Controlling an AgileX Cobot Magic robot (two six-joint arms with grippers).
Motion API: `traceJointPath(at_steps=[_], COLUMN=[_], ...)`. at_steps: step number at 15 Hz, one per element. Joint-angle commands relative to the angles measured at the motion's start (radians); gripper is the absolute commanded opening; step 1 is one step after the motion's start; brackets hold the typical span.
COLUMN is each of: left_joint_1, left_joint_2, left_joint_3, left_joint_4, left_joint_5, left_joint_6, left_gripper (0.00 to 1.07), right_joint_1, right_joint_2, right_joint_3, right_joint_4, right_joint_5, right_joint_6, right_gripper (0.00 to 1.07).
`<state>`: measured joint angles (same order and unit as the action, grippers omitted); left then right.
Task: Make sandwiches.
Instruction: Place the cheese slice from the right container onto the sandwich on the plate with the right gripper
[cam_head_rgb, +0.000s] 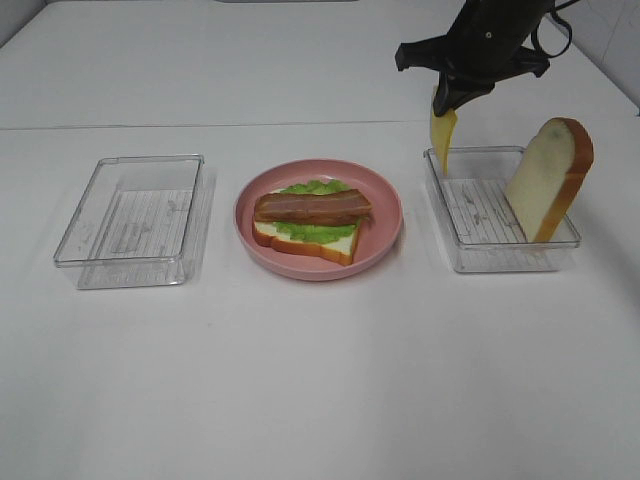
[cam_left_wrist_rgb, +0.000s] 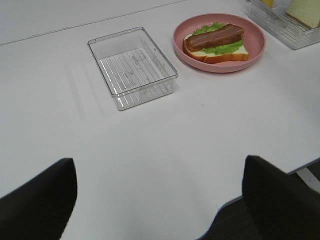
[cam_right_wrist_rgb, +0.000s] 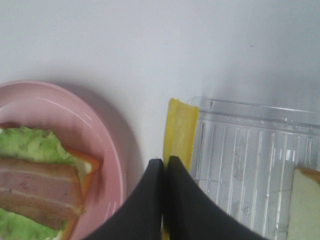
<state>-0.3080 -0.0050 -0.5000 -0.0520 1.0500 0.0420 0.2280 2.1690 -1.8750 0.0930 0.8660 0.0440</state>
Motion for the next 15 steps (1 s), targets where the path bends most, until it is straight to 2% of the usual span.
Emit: traceJointPath(at_steps=[1, 3, 4, 7, 12, 15], left_joint_1=[-0.004, -0.004, -0.004, -0.004, -0.004, -0.004], left_joint_2=[-0.021, -0.021, -0.021, -0.021, -0.021, -0.021], left_joint_3=[0.002, 0.002, 0.002, 0.002, 0.002, 0.002], left_joint_4=[0.003, 0.003, 0.003, 0.003, 0.003, 0.003], left_joint_5=[-0.004, -0.004, -0.004, -0.004, -0.004, -0.004], left_joint_6=[-0.002, -0.002, -0.002, -0.002, -0.002, -0.002], left_gripper=[0.85, 0.85, 0.85, 0.85, 0.85, 0.85], right_joint_1=[-0.004, -0.004, -0.003, 0.003, 0.097, 0.139], right_joint_2=[-0.058, -0.084, -0.085, -0.048, 0.048, 0.118], right_joint_3=[-0.004, -0.003, -0.003, -0.002, -0.002, -0.002], right_joint_4=[0.077, 0.202, 0.364, 0.588, 0.706, 0.824], right_joint_5=[0.014, 0.031, 0.076, 0.116, 0.117, 0.106], right_joint_6=[-0.044, -0.126, -0.225, -0.319, -0.366, -0.382], right_gripper=[0.00, 0.00, 0.00, 0.00, 0.00, 0.00])
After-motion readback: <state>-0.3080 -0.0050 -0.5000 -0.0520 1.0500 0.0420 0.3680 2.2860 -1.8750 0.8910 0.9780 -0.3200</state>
